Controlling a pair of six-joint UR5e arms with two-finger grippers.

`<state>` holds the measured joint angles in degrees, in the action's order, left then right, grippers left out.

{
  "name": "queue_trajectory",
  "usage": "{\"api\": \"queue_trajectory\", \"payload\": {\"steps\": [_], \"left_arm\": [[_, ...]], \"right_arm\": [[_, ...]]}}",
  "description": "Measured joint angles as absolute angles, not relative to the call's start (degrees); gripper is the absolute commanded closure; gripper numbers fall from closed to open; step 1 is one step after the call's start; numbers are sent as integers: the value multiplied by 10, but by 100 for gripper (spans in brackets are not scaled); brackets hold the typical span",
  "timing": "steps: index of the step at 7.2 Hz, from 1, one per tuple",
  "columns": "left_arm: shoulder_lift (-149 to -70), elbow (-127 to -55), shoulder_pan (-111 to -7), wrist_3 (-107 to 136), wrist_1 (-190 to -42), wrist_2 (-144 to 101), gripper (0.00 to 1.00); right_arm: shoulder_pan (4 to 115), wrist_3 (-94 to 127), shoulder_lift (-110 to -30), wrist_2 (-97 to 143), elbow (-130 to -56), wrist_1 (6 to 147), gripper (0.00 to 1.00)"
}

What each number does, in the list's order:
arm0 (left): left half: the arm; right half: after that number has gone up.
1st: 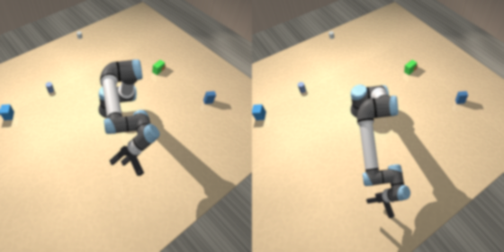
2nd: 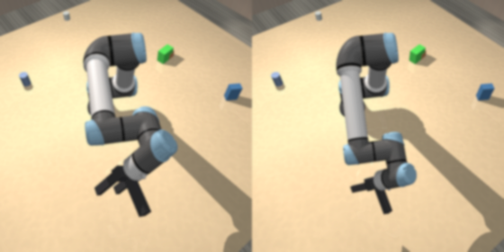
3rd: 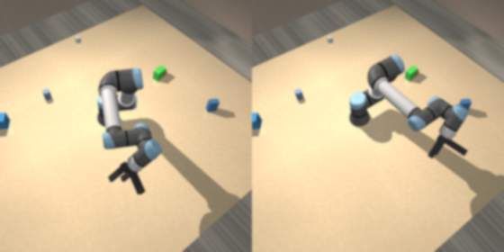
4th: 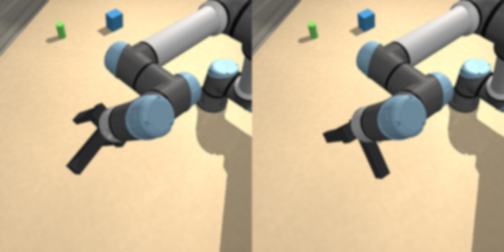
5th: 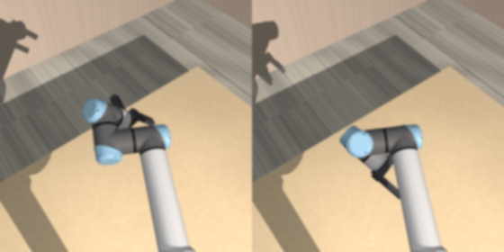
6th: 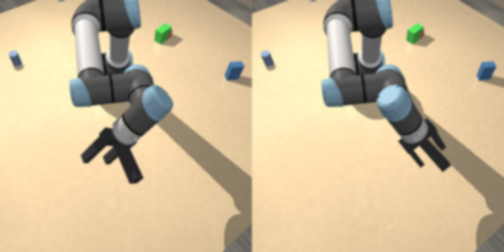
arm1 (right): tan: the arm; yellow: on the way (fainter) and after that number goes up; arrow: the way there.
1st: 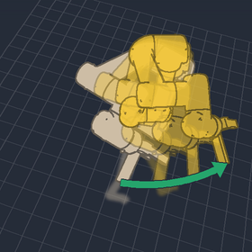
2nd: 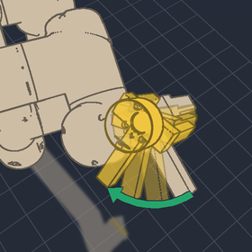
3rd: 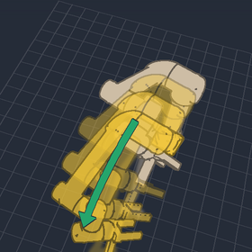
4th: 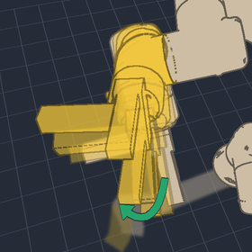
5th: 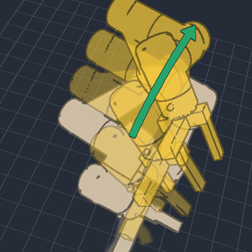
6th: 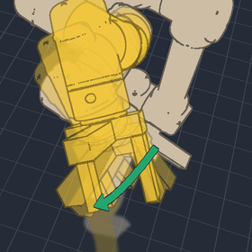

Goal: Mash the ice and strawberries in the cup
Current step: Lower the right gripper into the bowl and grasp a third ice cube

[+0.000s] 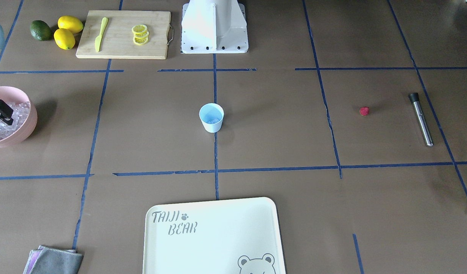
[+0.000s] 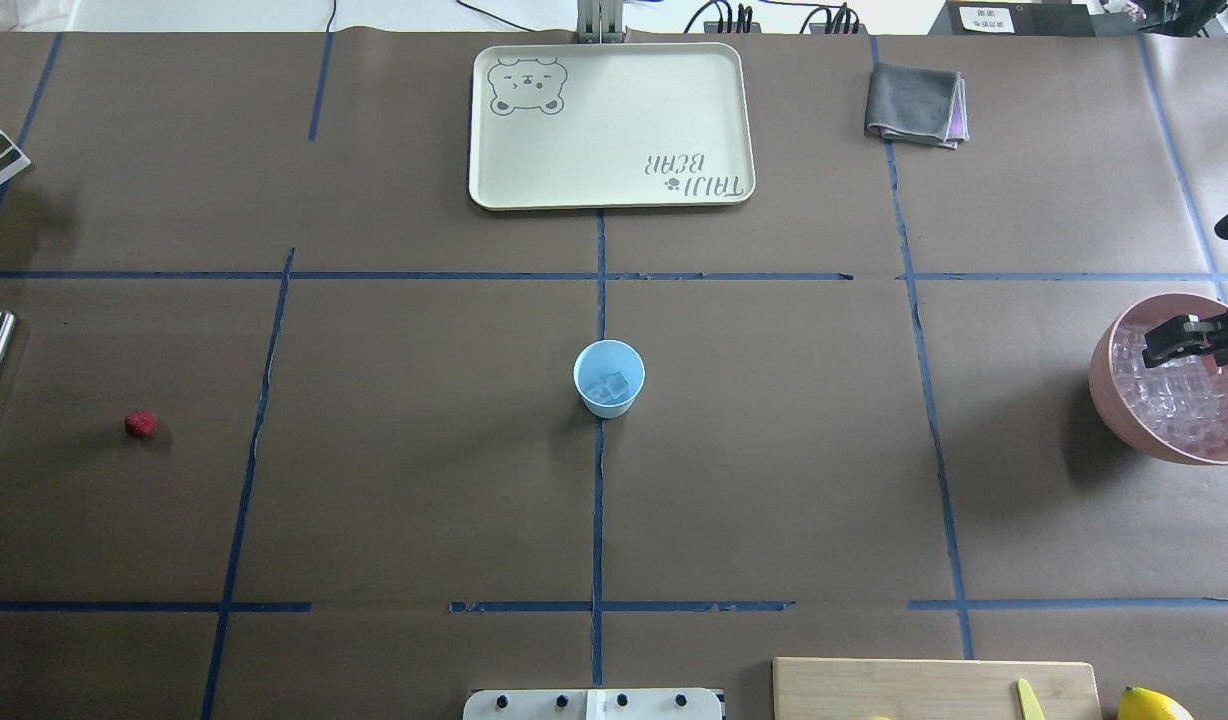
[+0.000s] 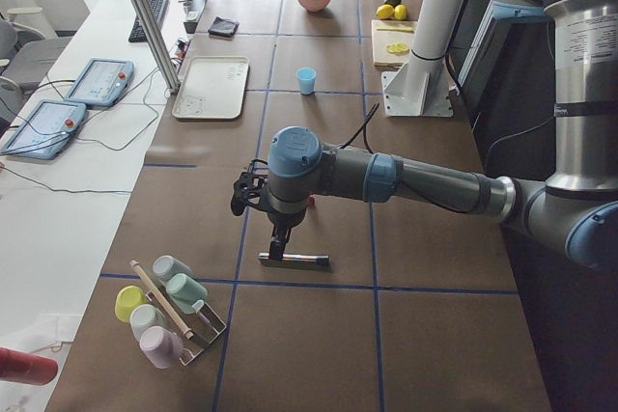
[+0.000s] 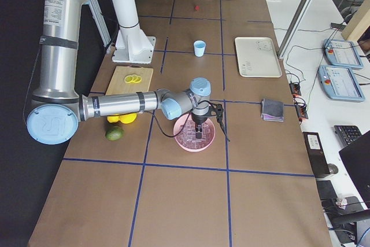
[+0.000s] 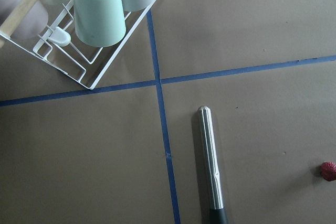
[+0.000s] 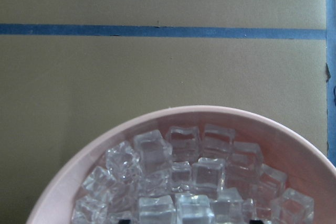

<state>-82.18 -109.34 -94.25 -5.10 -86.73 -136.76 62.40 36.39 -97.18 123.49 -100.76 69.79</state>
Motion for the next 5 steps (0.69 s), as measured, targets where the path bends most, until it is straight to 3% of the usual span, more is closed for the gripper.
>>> {"api": "queue_trajectory", "payload": {"steps": [4, 5], "left_arm": [[-822, -1096, -943, -51, -867, -1368, 0], [-822, -1096, -942, -51, -867, -1368, 0]], "right_arm": [[624, 364, -972, 1234, -1004, 698, 44], [624, 364, -972, 1234, -1003, 698, 52]]}}
